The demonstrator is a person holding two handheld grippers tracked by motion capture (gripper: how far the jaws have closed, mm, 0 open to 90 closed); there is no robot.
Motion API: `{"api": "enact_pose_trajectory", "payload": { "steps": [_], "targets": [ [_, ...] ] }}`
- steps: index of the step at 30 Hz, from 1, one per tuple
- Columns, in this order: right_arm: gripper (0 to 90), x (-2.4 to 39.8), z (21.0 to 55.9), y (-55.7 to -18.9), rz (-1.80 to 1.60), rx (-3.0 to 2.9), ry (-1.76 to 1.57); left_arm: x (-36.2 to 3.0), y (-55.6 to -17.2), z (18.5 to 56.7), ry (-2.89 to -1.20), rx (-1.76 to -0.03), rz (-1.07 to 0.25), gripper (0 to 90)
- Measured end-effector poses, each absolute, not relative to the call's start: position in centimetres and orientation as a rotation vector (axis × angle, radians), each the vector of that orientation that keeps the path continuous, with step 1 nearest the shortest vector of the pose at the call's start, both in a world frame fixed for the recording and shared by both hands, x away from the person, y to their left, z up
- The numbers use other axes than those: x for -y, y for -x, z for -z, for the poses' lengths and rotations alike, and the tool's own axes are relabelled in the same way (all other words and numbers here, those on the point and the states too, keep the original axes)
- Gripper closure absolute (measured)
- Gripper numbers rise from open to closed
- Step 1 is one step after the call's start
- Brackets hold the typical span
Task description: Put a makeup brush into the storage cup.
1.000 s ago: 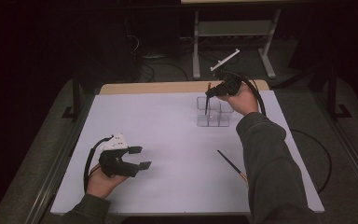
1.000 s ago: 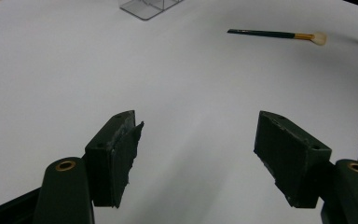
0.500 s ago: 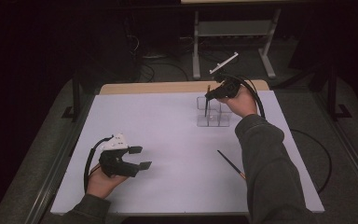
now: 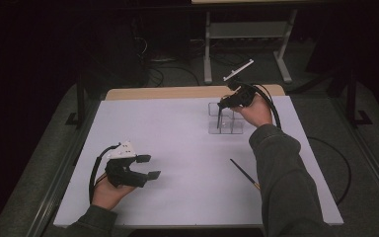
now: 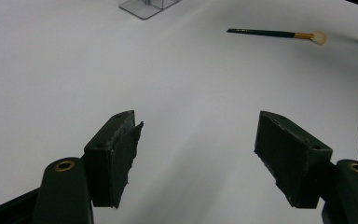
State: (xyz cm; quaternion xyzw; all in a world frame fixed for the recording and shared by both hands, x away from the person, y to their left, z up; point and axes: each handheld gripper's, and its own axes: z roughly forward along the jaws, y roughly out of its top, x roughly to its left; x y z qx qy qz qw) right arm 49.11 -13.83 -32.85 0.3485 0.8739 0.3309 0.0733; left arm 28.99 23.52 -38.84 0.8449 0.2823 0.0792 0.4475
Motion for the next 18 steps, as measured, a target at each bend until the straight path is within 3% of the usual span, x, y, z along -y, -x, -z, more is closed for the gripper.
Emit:
{"api": "enact_pose_trajectory", "payload": {
  "steps": [18],
  "targets": [
    [62.2,15.3,32.3,-46.3,-1.186,-2.599,-1.026,-23.6,-28.9,38.2,-2.087,-0.666,-0.217,27.9]
  ]
}}
